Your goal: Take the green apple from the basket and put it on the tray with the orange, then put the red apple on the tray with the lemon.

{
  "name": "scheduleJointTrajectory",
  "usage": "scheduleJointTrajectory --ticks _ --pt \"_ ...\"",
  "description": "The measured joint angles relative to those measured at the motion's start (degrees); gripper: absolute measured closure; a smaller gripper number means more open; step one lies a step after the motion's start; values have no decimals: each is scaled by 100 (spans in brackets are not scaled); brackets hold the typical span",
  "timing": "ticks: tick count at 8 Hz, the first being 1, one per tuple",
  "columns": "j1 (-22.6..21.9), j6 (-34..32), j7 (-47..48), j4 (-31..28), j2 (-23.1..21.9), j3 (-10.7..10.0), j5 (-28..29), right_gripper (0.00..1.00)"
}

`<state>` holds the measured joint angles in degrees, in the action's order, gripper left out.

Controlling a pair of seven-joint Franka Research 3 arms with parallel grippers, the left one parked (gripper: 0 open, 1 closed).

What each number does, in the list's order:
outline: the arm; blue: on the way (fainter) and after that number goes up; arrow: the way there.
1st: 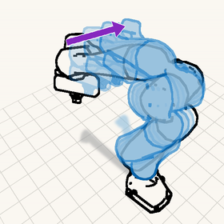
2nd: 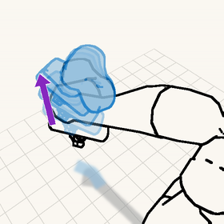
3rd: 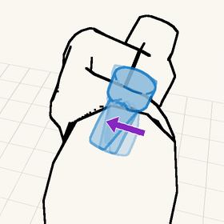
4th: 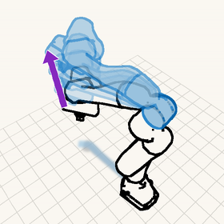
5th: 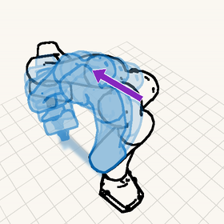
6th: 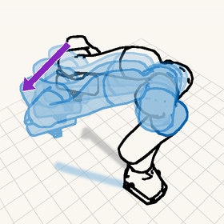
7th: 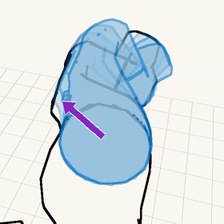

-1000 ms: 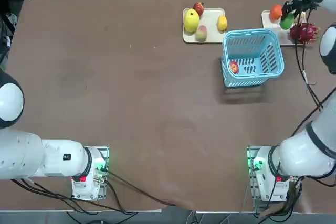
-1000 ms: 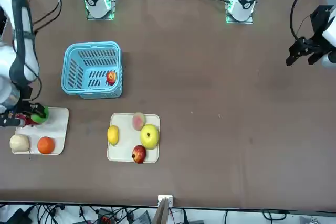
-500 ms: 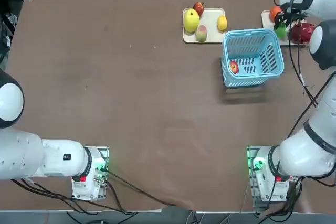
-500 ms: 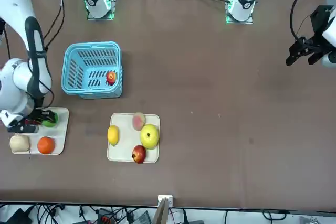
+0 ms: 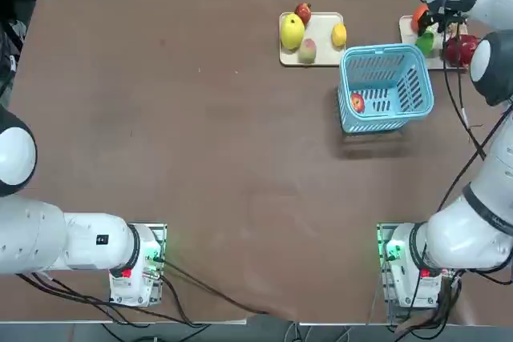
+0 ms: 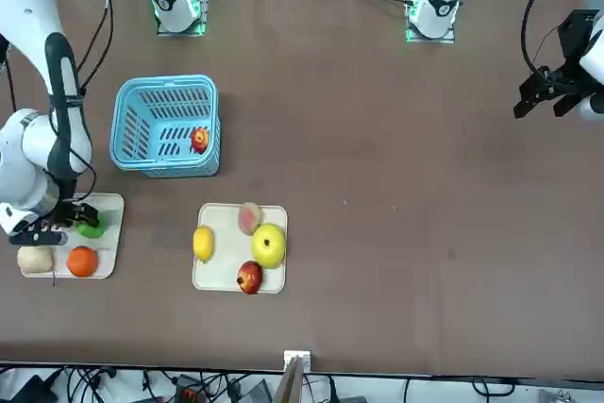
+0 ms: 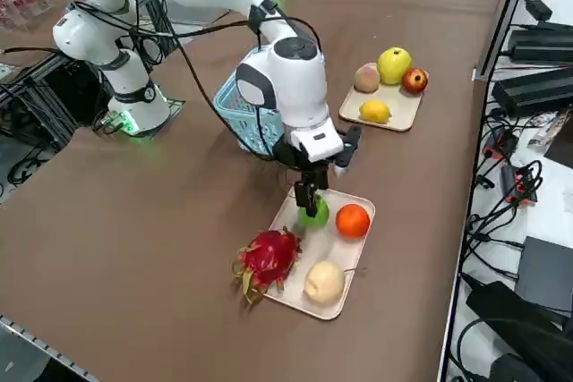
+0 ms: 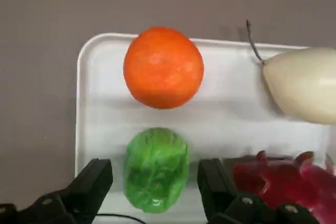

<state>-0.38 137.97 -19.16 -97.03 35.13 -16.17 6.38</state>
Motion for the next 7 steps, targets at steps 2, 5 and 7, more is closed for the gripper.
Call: scheduleJointTrajectory --ticks 2,5,7 --pt "-41 -570 0 167 -279 1 13 0" --pt "-422 -2510 643 317 -1459 23 68 2" --pt "-961 -3283 1455 98 -2285 47 71 3"
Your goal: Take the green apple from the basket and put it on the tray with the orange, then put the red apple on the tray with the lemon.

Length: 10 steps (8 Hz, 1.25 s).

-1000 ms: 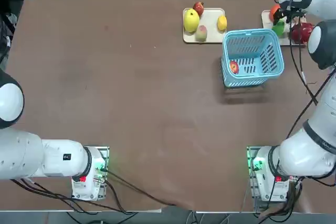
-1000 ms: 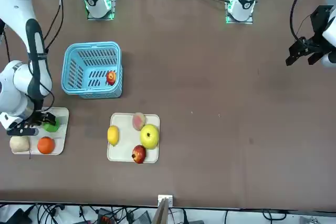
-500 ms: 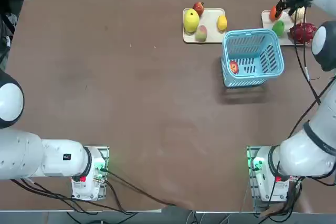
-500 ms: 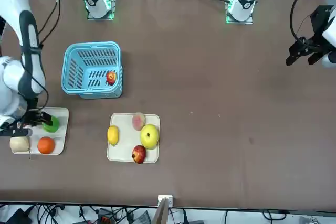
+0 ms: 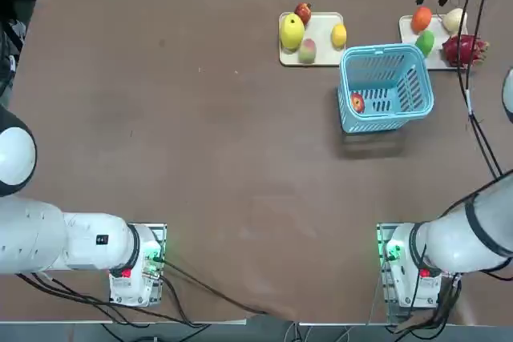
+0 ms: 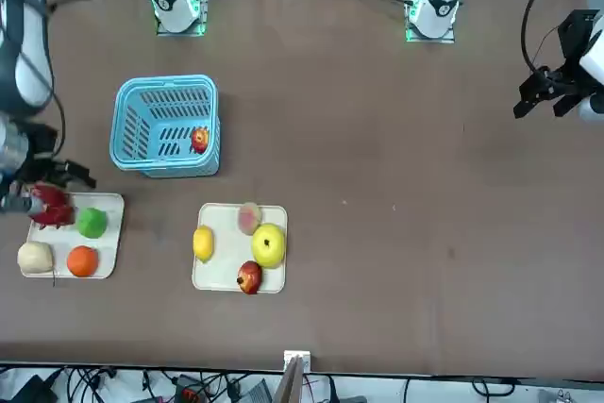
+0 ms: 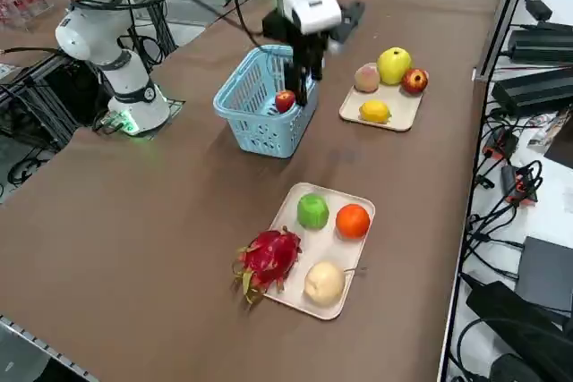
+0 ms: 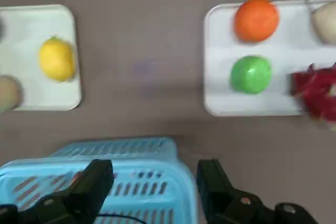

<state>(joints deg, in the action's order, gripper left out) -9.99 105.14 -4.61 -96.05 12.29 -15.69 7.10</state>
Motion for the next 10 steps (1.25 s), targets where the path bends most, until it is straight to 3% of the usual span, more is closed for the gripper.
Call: scheduleJointTrajectory --ticks 2,4,6,10 --pt "-358 29 475 -775 -652 5 4 3" --pt "-827 465 1363 -1584 -1094 15 9 3" --pt "-1420 1158 2032 -2343 -1198 31 8 3" --pt "-1900 2715 2478 -3588 -1209 42 9 2"
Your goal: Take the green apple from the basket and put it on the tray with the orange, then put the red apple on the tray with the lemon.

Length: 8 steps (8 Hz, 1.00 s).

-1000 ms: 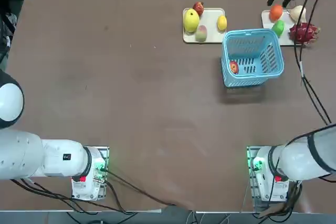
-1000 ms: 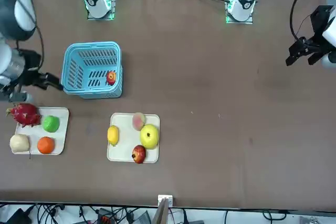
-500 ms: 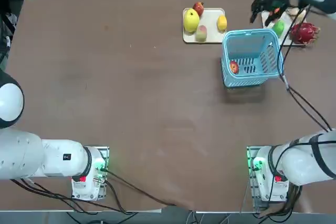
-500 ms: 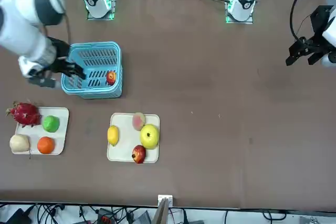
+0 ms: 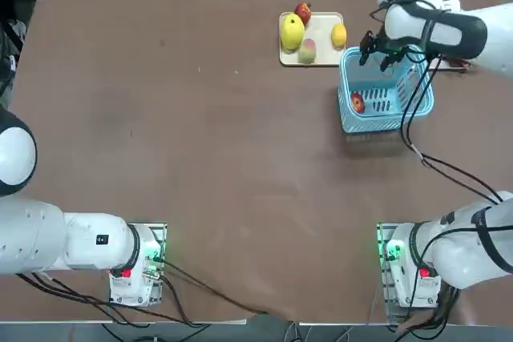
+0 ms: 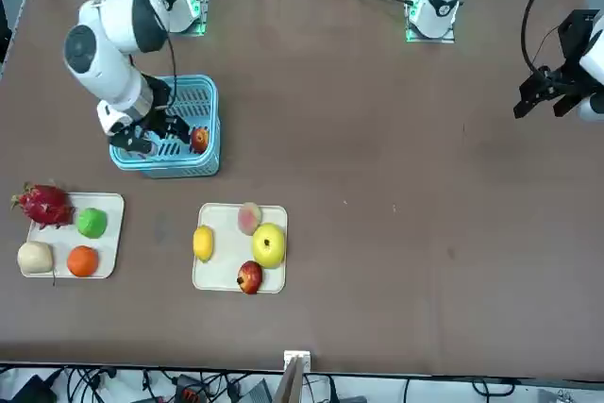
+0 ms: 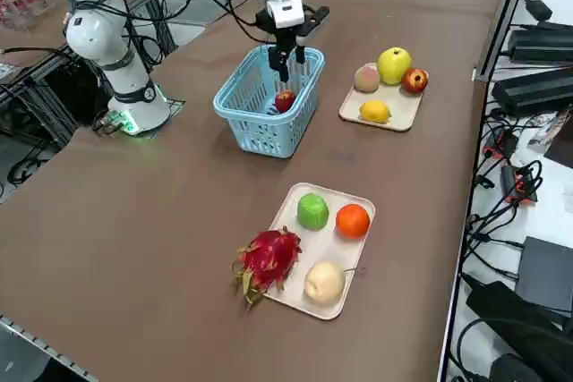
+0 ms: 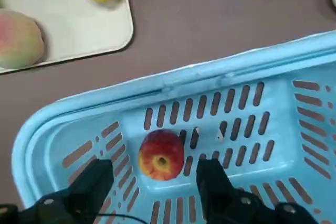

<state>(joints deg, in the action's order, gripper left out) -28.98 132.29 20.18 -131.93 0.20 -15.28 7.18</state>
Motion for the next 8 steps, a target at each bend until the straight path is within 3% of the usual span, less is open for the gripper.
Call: scheduleJointTrajectory --ticks 3,8 --pt "-288 879 375 -510 138 5 0 2" --pt "-439 1570 537 -833 537 1 0 2"
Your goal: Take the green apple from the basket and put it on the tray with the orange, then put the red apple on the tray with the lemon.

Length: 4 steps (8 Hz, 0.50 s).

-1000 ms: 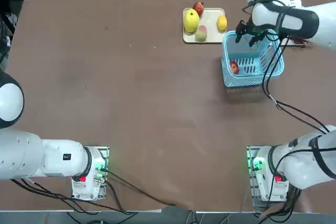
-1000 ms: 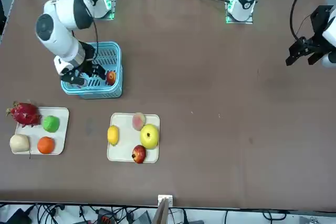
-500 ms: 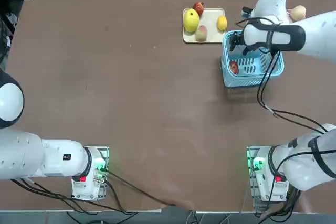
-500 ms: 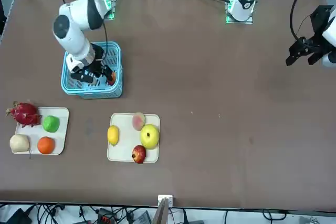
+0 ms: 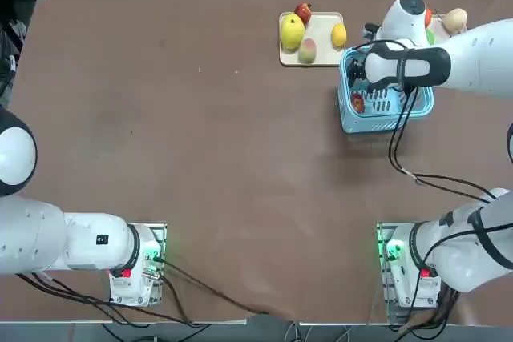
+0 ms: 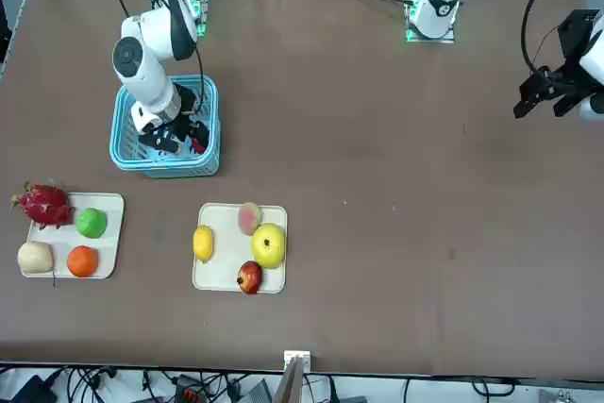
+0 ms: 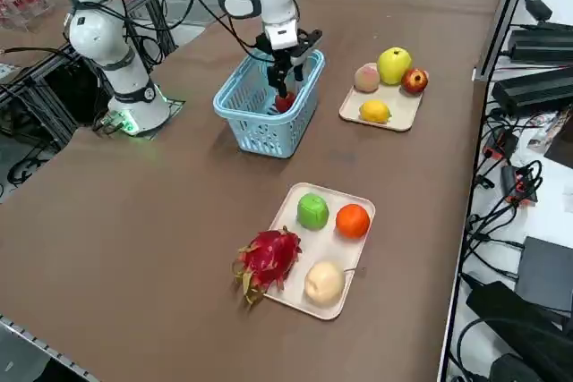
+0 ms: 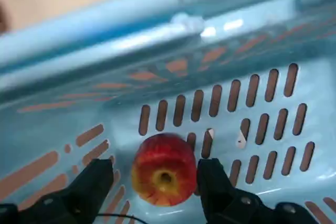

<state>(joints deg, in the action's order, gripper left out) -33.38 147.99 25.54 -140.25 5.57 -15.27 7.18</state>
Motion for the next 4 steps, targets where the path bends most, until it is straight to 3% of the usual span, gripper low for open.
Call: scheduleJointTrajectory --ticks 4 --pt "-62 250 127 -114 238 4 0 2"
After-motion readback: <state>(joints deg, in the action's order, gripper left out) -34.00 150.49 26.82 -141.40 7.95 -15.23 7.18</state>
